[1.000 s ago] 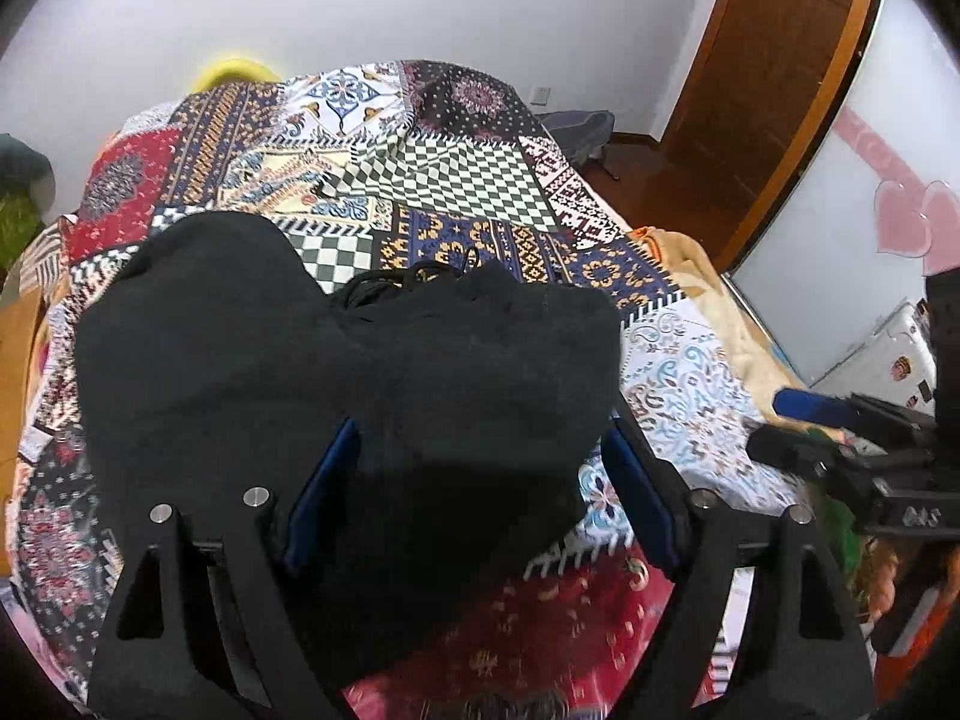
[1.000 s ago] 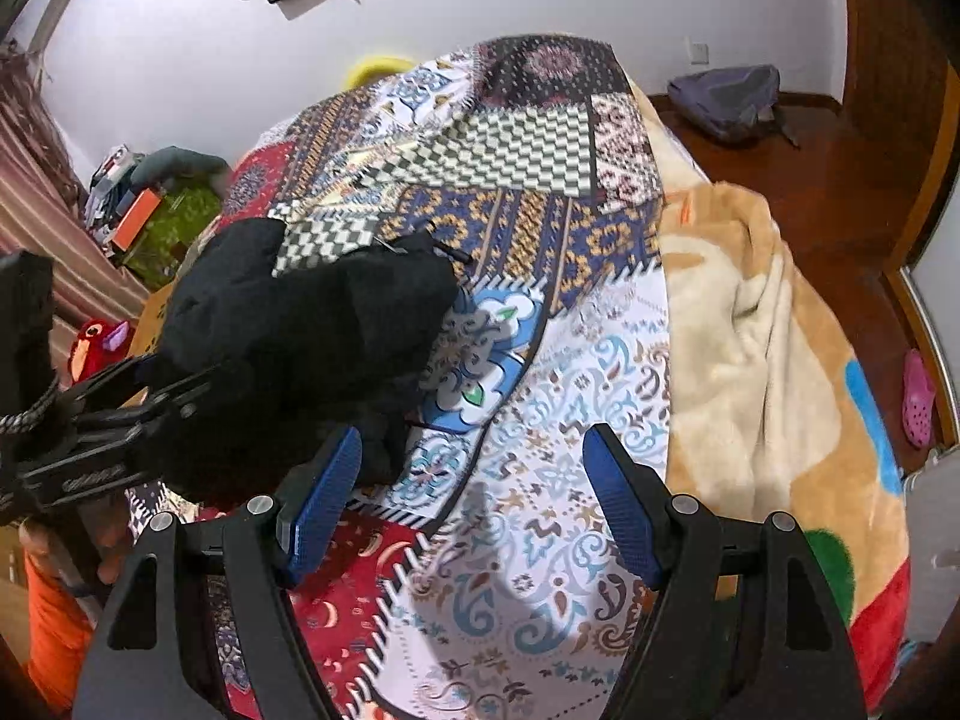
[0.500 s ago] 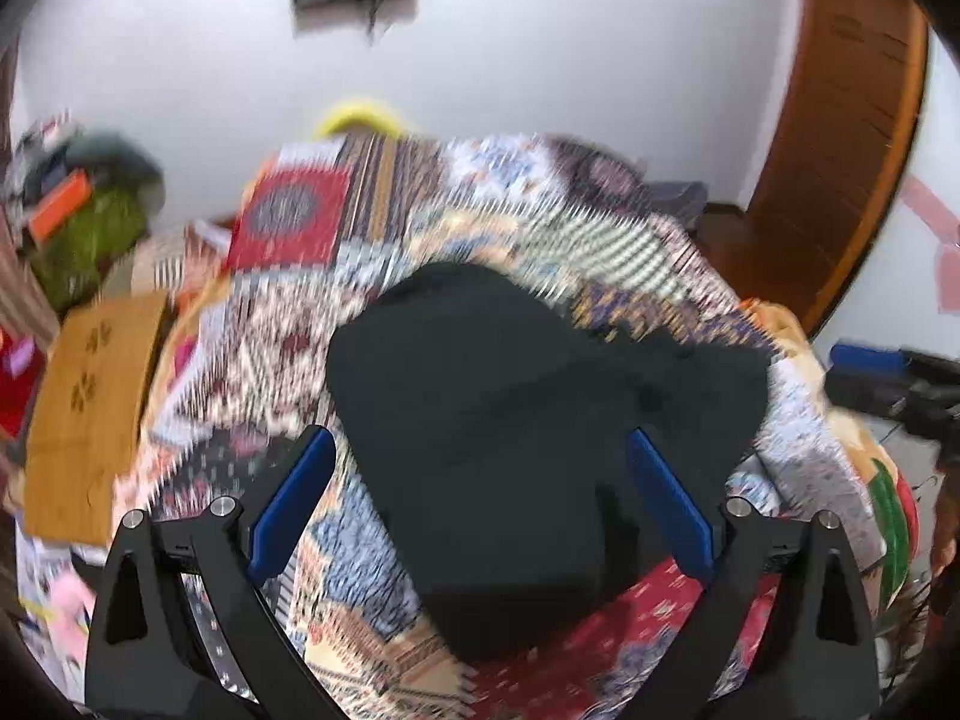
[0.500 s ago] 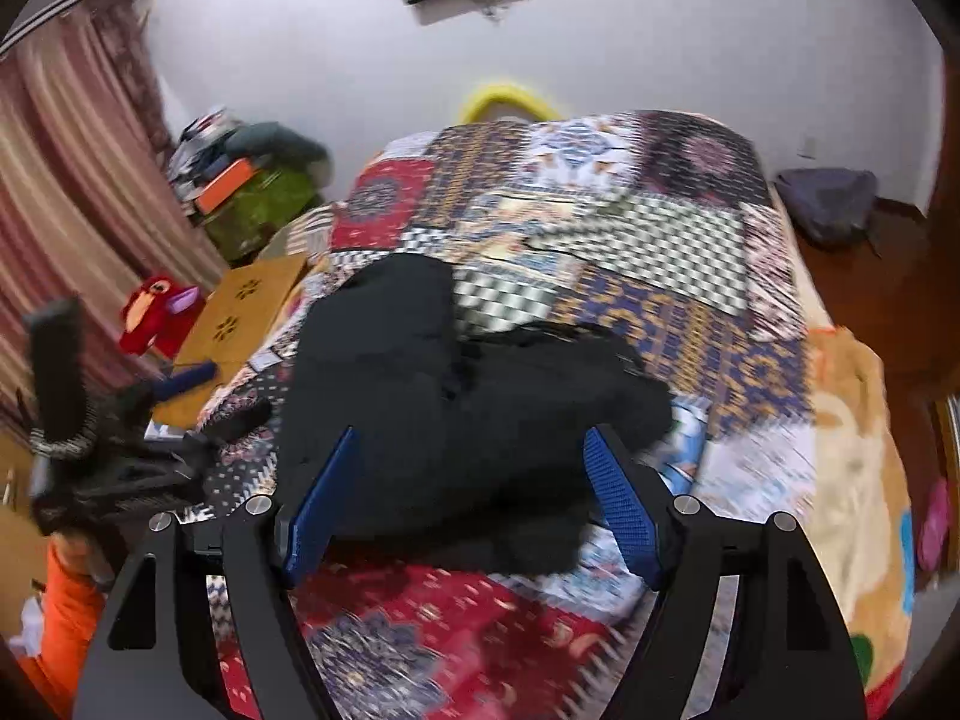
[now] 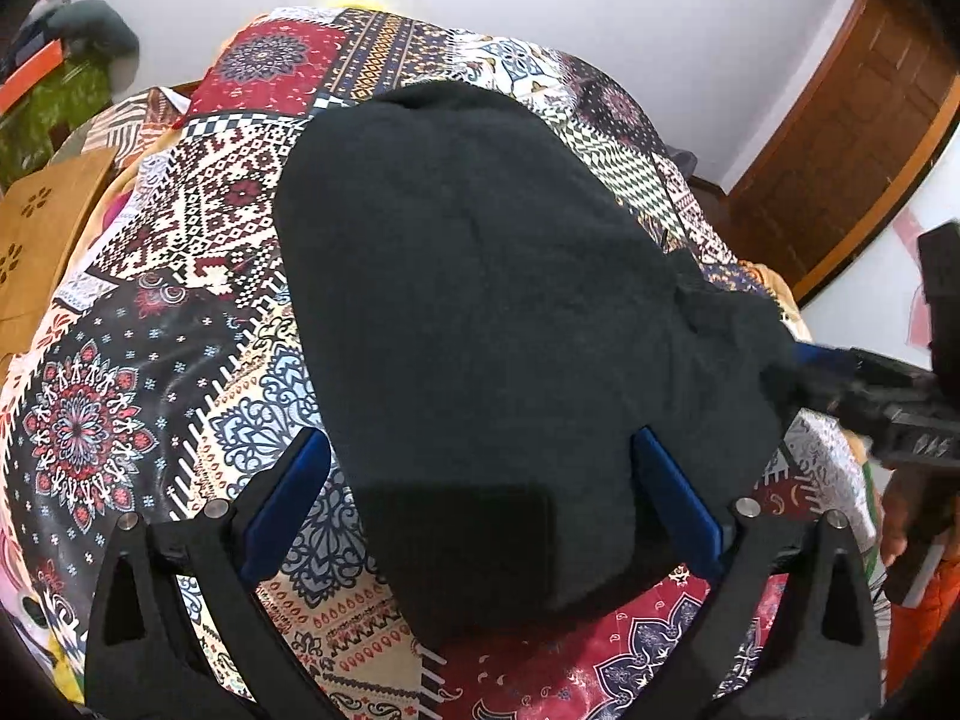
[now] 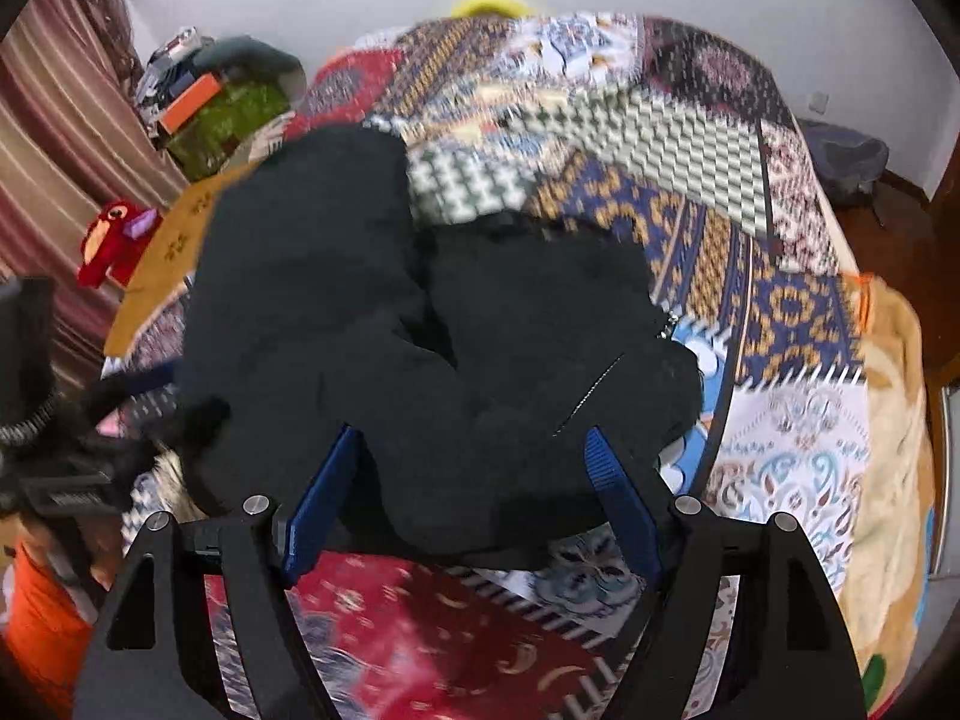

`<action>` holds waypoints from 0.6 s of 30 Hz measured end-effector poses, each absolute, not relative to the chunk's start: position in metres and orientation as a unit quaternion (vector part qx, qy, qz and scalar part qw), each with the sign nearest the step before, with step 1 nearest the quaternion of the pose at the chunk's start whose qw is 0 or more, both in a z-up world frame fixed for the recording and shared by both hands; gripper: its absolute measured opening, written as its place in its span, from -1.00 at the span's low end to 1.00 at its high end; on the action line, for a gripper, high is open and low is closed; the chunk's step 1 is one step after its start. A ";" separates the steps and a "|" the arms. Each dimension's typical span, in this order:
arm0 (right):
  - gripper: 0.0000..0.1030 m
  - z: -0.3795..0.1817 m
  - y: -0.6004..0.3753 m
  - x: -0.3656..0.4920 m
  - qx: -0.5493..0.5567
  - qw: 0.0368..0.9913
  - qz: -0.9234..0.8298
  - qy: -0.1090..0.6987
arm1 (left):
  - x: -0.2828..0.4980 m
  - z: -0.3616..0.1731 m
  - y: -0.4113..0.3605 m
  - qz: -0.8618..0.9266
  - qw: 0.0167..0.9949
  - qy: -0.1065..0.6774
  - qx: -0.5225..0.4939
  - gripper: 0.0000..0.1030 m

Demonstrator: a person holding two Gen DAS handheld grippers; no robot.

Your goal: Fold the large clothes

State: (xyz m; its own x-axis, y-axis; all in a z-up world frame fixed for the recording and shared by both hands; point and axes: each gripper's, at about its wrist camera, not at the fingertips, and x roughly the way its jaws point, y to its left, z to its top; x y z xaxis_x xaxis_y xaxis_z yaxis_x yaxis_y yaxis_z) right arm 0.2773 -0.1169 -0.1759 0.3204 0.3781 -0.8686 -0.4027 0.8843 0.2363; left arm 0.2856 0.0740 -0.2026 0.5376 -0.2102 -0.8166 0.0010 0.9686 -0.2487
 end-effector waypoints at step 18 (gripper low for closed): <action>0.62 -0.125 -0.172 0.273 0.068 0.842 0.217 0.490 | 0.281 -0.163 0.103 -0.018 0.885 0.452 -0.108 1.00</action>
State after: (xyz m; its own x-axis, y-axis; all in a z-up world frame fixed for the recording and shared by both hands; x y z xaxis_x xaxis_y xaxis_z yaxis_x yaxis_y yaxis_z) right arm 0.2734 -0.1716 -0.1248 0.4262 0.4318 -0.7949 -0.2993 0.8966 0.3265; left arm 0.2811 0.1032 -0.1629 0.5901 -0.1296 -0.7969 -0.0660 0.9760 -0.2076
